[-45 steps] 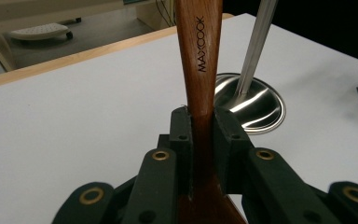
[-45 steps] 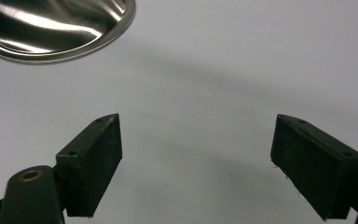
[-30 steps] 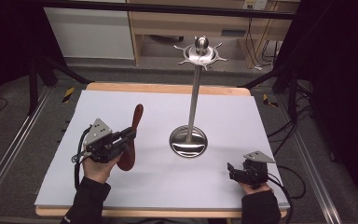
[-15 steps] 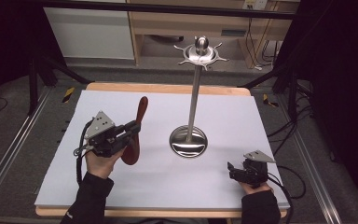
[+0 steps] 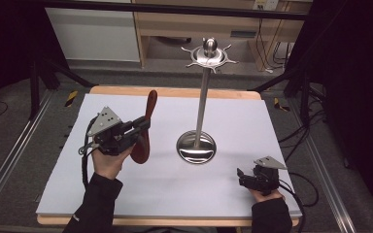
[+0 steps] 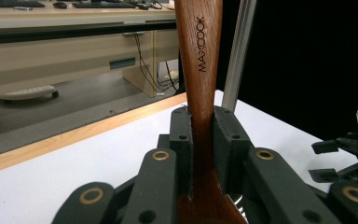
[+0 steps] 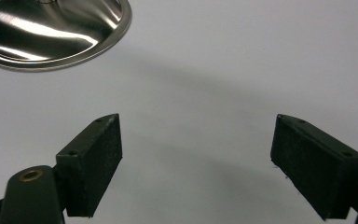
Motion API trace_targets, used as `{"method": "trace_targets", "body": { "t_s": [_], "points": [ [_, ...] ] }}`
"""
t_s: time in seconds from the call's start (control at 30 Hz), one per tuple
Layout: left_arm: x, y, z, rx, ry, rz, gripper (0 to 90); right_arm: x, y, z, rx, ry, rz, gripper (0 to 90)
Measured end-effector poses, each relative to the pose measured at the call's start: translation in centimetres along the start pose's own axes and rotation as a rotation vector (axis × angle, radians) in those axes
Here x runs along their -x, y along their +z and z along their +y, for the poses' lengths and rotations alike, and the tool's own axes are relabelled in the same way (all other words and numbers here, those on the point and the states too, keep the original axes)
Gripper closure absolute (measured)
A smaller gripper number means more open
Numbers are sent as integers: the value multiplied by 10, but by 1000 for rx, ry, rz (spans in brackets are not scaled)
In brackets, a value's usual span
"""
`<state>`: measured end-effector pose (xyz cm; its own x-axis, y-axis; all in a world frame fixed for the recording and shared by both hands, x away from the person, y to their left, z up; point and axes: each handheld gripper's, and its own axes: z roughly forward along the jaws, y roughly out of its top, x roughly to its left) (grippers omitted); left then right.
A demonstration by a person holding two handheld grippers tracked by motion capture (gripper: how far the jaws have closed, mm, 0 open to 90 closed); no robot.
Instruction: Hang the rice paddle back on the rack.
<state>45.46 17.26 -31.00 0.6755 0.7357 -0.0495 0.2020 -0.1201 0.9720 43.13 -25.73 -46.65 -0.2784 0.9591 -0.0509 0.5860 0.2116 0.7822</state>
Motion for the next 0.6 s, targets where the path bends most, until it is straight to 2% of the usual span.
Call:
{"method": "trace_targets", "body": {
  "t_s": [0.2, 0.6],
  "points": [
    [0, 4, 4, 12, -12, -15, 781, 0, 1, 0, 0, -6, -3, 167],
    [6, 8, 19, 33, -1, -30, 781, 0, 0, 0, 3, -1, -1, 167]
  ]
}}
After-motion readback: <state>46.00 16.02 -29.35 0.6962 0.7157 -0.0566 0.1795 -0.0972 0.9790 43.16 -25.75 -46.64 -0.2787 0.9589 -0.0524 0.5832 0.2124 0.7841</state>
